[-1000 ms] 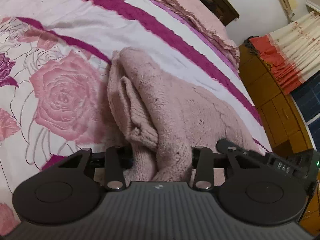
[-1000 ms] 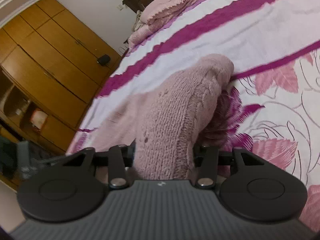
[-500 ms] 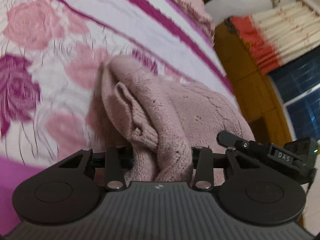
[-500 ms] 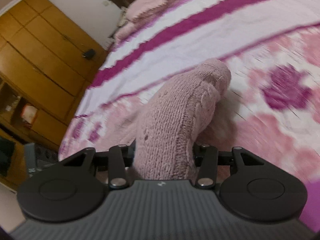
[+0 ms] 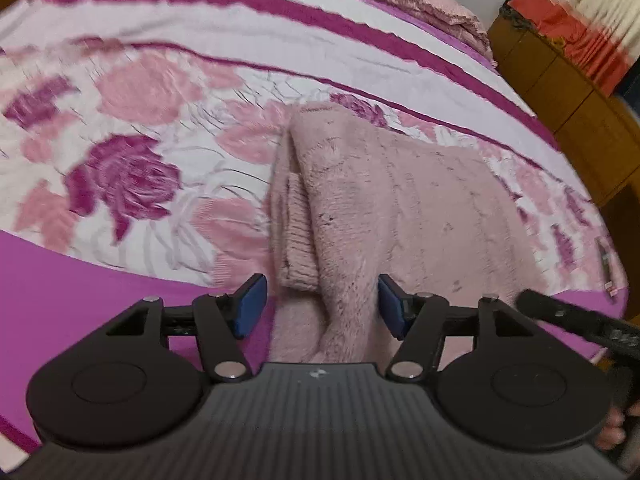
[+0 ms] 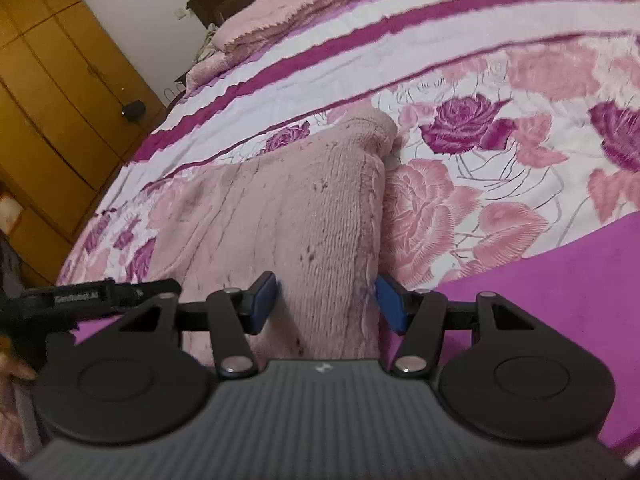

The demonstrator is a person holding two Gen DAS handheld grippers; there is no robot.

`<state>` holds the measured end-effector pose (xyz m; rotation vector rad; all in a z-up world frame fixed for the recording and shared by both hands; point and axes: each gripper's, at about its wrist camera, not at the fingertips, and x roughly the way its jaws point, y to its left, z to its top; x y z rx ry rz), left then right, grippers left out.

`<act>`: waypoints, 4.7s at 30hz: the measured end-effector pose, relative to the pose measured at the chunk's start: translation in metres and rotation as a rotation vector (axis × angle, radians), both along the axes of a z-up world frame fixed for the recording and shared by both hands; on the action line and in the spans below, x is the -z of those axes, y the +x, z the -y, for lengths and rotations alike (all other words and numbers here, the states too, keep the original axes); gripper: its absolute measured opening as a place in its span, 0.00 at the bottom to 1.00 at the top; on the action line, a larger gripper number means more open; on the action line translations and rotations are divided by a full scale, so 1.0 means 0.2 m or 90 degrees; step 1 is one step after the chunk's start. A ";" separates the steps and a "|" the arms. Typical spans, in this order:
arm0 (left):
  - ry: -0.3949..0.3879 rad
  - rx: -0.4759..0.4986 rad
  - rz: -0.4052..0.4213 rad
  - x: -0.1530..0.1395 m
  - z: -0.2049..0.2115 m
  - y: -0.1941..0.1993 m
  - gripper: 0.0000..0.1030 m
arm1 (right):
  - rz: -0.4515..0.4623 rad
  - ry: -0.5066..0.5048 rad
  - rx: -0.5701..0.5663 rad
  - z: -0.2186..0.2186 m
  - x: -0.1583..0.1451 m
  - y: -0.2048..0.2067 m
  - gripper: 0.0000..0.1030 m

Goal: Fold small clothes

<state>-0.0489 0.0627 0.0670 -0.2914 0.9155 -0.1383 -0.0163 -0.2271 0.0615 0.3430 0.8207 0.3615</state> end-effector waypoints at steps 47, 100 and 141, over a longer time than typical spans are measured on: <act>0.233 -0.001 0.025 0.25 0.27 -0.37 0.96 | 0.049 -0.228 0.047 -0.20 0.25 -0.38 0.88; 0.237 0.007 0.034 0.29 0.26 -0.37 0.97 | 0.056 -0.259 0.046 -0.24 0.26 -0.38 0.89; 0.248 0.005 0.046 0.30 0.28 -0.39 0.97 | 0.068 -0.236 0.048 -0.21 0.26 -0.39 0.89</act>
